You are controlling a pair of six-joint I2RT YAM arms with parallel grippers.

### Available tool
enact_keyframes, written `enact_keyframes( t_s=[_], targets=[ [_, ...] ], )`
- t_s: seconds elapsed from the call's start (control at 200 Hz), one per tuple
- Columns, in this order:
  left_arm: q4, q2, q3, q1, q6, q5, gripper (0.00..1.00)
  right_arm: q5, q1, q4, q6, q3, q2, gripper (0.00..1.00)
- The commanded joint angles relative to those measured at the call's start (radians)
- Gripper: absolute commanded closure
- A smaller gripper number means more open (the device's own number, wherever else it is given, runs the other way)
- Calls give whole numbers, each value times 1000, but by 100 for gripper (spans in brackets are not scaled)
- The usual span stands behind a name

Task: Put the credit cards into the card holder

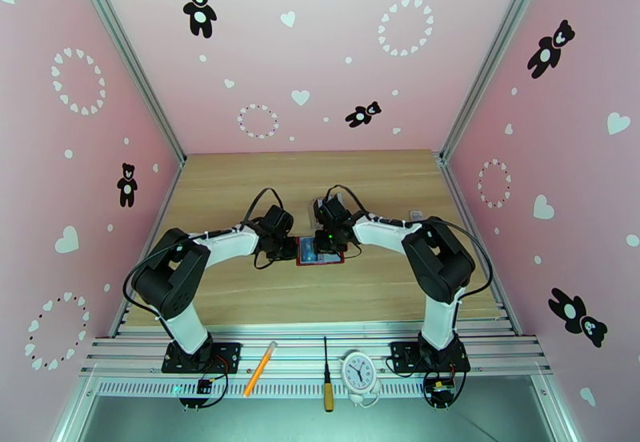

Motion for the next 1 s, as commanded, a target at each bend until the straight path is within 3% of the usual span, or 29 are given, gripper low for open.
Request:
enact_keyframes(
  t_s=[0.0, 0.395, 0.721, 0.996],
  targets=[
    [25, 6, 9, 17, 1, 26, 84, 3, 3, -38, -3, 17, -53, 81],
    [26, -18, -2, 37, -1, 39, 84, 15, -1, -59, -12, 11, -109, 78],
    [38, -23, -19, 53, -3, 62, 81, 51, -42, -133, -63, 4, -187, 70],
    [35, -24, -21, 53, 4, 69, 69, 126, -83, -230, -132, -17, -253, 51]
  ],
)
